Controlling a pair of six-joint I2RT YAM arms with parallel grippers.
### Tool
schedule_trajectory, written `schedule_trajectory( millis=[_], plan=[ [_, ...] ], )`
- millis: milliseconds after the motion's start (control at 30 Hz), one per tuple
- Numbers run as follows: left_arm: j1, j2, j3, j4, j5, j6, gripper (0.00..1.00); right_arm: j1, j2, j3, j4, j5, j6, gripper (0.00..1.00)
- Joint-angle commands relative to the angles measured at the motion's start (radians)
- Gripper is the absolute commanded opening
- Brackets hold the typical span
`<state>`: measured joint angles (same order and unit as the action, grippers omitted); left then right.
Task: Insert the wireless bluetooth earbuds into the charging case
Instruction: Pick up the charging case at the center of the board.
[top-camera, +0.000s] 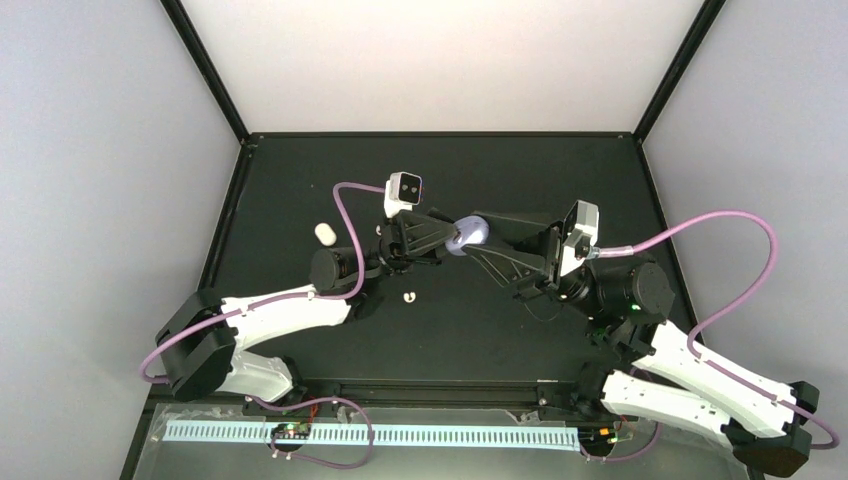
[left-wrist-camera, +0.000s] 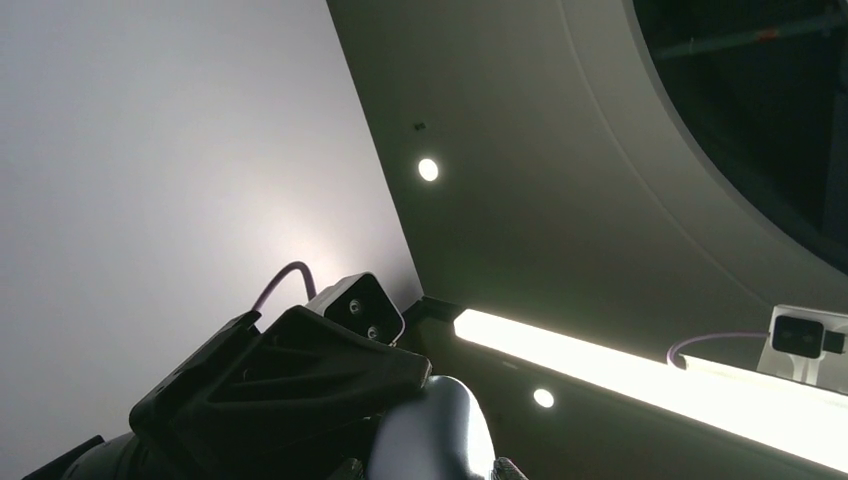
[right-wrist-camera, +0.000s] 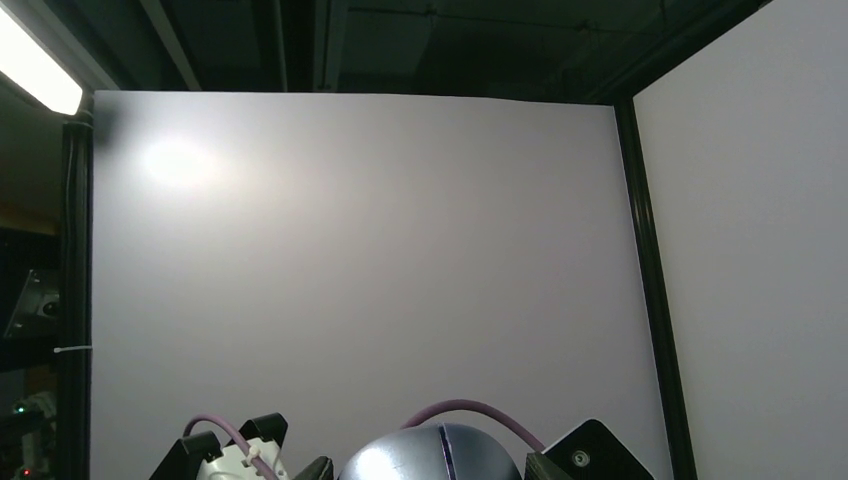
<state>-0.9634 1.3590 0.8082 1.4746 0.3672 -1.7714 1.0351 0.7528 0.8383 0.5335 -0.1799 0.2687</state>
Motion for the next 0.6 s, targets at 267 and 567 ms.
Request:
schedule_trajectory(
  millis=[267, 567],
  plan=[
    [0.042, -0.01, -0.012, 0.156, -0.042, 0.091, 0.07, -0.005, -0.054, 0.001, -0.153, 0.067, -0.009, 0.56],
    [0.103, -0.011, -0.072, 0.15, 0.007, 0.117, 0.02, -0.005, -0.118, 0.059, -0.325, 0.11, 0.008, 0.84]
  ],
)
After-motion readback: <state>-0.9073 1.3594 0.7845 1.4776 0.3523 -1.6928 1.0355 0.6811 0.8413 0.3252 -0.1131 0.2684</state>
